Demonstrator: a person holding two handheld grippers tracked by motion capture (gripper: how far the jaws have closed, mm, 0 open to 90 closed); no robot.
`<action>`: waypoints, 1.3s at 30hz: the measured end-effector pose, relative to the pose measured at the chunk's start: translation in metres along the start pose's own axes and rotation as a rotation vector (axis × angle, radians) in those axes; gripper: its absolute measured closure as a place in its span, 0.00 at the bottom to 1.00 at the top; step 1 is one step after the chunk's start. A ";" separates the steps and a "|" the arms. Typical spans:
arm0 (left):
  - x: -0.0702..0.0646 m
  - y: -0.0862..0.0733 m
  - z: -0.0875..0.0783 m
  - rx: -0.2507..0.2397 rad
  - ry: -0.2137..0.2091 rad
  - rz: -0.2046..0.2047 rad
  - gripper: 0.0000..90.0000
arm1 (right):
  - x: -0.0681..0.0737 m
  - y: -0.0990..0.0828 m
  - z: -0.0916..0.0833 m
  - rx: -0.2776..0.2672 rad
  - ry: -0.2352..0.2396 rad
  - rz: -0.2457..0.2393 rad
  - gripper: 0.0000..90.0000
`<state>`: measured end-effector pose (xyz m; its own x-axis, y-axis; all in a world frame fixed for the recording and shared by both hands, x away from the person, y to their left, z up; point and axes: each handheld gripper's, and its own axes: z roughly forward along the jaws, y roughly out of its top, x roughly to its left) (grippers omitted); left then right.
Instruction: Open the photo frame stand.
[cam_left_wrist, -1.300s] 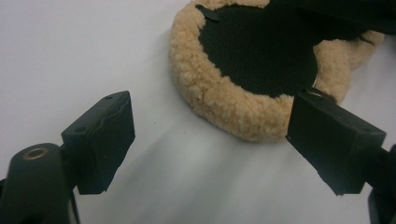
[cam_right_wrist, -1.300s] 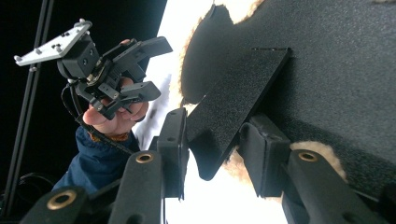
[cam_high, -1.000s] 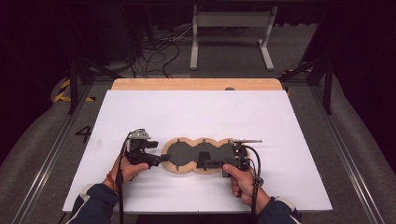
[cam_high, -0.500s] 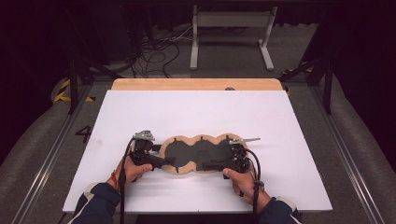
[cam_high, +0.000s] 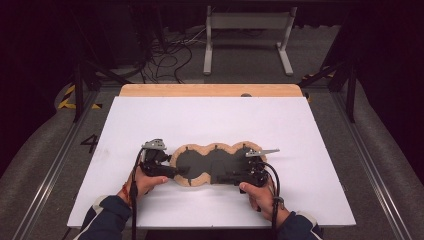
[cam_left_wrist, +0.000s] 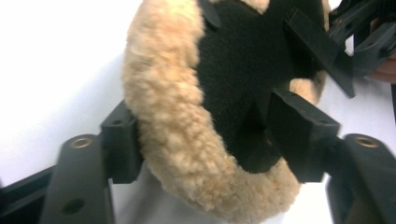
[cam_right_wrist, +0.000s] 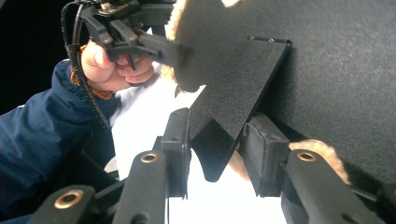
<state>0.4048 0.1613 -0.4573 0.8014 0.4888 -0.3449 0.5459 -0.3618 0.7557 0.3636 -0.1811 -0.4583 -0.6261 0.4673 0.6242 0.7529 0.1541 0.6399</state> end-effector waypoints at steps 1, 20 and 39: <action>-0.002 0.001 -0.002 -0.012 0.012 0.022 0.41 | 0.000 0.000 0.000 -0.010 -0.005 0.008 0.75; -0.007 0.003 -0.003 -0.041 0.050 0.108 0.37 | 0.004 0.005 -0.002 -0.023 -0.039 -0.039 0.85; -0.016 0.007 0.007 0.018 0.035 0.186 0.48 | 0.005 0.009 -0.001 -0.029 -0.078 -0.092 0.86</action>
<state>0.3974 0.1449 -0.4502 0.8798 0.4397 -0.1804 0.3940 -0.4625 0.7943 0.3668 -0.1786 -0.4493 -0.6736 0.5188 0.5265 0.6863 0.1746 0.7060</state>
